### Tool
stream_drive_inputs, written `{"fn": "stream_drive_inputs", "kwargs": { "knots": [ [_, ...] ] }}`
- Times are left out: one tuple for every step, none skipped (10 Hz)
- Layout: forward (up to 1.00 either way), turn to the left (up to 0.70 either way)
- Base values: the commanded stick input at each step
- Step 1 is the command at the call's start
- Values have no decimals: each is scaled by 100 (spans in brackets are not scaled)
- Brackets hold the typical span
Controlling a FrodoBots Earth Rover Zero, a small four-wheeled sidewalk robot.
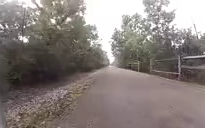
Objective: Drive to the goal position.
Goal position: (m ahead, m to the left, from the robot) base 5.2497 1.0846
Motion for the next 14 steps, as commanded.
{"fn": "stream_drive_inputs", "kwargs": {
  "knots": [
    [70,0],
    [70,0],
    [70,0],
    [70,0],
    [70,0],
    [70,0],
    [70,0],
    [70,0],
    [70,0],
    [70,0],
    [70,-1],
    [70,-7],
    [70,-23],
    [70,-19]
  ]
}}
